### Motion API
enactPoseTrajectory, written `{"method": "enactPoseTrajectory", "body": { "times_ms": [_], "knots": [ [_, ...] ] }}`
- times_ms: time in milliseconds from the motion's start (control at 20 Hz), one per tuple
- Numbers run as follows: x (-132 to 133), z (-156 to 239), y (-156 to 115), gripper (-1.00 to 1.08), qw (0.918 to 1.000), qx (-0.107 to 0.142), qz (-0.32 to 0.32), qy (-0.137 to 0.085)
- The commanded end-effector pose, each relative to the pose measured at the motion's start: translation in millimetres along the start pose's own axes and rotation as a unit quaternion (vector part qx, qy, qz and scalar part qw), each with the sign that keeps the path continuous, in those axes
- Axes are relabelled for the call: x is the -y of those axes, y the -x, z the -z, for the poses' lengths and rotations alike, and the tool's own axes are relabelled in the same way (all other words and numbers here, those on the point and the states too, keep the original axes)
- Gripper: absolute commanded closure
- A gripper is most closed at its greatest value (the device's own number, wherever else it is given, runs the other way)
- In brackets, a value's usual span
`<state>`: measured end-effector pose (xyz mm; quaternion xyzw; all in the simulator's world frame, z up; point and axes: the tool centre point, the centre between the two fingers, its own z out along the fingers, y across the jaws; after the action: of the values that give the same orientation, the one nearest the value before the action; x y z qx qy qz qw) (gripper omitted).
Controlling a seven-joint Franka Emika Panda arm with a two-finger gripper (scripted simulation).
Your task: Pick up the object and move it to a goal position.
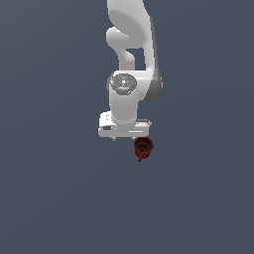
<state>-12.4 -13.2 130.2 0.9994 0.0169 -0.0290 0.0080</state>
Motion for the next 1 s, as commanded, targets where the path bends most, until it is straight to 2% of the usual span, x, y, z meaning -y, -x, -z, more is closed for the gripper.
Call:
{"method": "enactPoseTrajectory", "body": {
  "times_ms": [0, 250, 450, 700, 950],
  "knots": [
    [2, -1, -2, -0.6, 0.9998, -0.001, 0.022, 0.001],
    [9, -4, -6, -0.6, 0.9966, -0.006, 0.082, 0.003],
    [15, -7, -10, -0.6, 0.9897, -0.01, 0.143, 0.005],
    [24, -11, -16, -0.6, 0.9751, -0.015, 0.221, 0.008],
    [34, -14, -21, -0.6, 0.9542, -0.021, 0.298, 0.011]
  ]
}}
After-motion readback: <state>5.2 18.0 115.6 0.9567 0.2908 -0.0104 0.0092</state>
